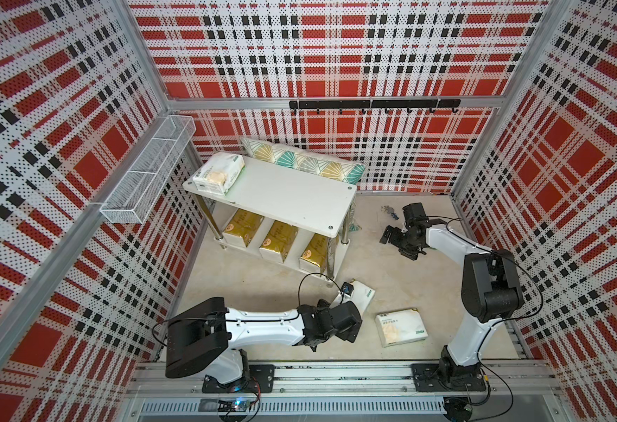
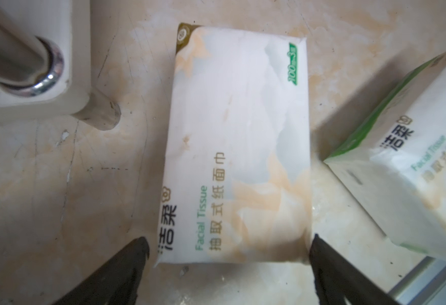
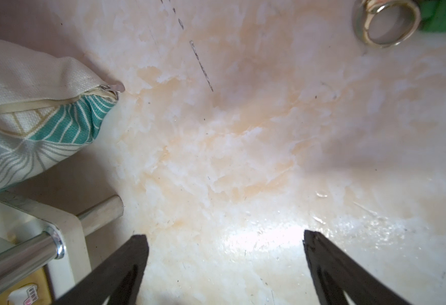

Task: Place the tissue boxes on the shelf by color
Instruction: Pick up the box of tissues from the center of the board.

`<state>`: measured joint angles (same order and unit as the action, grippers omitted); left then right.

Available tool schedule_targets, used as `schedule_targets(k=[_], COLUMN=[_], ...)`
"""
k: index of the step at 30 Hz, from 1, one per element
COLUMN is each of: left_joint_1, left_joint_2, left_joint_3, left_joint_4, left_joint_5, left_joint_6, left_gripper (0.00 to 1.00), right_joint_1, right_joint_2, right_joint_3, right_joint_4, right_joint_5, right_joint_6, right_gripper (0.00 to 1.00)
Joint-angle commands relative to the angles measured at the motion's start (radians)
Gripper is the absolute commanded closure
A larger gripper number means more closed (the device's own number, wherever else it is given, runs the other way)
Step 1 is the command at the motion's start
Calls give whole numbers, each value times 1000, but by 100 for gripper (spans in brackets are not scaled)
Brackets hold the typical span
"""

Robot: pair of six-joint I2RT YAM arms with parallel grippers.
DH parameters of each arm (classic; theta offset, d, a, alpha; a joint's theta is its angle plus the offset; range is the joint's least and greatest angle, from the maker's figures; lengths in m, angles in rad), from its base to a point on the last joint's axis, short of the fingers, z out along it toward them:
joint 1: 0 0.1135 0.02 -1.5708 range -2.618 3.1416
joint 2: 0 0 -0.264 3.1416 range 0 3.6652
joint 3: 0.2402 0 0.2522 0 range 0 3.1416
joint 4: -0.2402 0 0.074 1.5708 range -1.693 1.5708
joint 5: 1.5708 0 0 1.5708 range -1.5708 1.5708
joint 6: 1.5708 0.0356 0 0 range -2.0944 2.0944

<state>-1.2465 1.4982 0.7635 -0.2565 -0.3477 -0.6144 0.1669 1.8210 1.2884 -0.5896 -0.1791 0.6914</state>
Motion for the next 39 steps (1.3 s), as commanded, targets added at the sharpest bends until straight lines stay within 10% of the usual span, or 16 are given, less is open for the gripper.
schedule_targets(k=[1,25,39], left_joint_1=[11,35,-22], left_joint_2=[22,171,-5], left_joint_3=[44,71,136], left_joint_4=[22,65,-1], left_joint_5=[-25,5,-23], left_joint_6=[37,83,139], left_gripper=[1,1,18], right_joint_1=[-8,-13,-26], right_joint_2=[-37,-35,-60], right_joint_3=[-14,-46,-55], right_joint_4=[10,42,30], right_joint_5=[0,-22,-14], right_joint_6=[-13,-13,-14], right_gripper=[0,0,0])
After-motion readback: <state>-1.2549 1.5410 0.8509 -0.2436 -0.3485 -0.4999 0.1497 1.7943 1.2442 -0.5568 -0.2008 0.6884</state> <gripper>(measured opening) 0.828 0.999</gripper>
